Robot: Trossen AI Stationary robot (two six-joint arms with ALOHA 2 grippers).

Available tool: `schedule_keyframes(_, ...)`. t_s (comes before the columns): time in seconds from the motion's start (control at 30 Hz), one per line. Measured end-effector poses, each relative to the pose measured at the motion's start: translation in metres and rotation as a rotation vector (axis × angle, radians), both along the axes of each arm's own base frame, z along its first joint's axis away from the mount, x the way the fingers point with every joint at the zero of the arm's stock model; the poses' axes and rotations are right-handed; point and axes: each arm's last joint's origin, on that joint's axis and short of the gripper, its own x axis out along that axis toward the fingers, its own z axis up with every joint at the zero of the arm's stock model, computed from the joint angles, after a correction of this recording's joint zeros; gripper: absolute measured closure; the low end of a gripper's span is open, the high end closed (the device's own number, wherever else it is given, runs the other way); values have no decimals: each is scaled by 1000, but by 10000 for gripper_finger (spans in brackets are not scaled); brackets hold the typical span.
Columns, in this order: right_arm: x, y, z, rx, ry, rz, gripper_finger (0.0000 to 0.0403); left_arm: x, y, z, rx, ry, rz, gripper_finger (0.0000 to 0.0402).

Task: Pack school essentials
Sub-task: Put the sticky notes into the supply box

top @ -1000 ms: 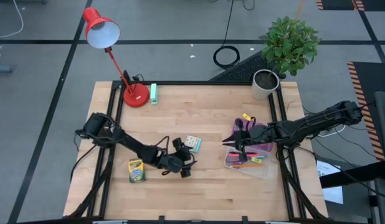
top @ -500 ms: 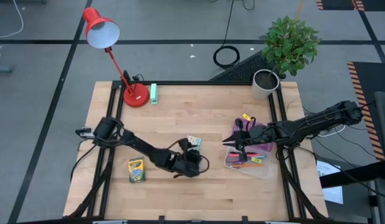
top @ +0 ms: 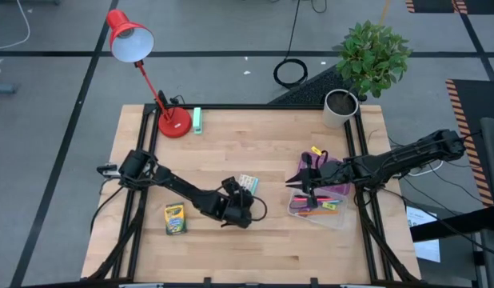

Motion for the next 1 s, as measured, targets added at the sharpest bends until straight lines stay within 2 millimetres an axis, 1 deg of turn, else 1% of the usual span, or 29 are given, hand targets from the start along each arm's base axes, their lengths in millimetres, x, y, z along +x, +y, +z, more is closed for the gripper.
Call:
schedule_keyframes(0.1, 0, 0, 0, 0, 0, 0, 358, -1, 1, -3, 12, -10, -8, 78)
schedule_keyframes(0.23, 0, 0, 0, 0, 0, 0, 358, -1, 2, -7, 9, -48, -19, 94)
schedule_keyframes(0.5, 0, 0, 0, 0, -1, 0, 358, -3, 9, -17, 34, -67, -17, 146)
schedule_keyframes(0.77, 0, 0, 0, 0, -1, 1, 358, -2, 9, -18, 98, -73, -88, 198)
schedule_keyframes(1.0, 0, 0, 0, 0, -1, 0, 358, 0, 10, -18, 95, -65, -120, 234)
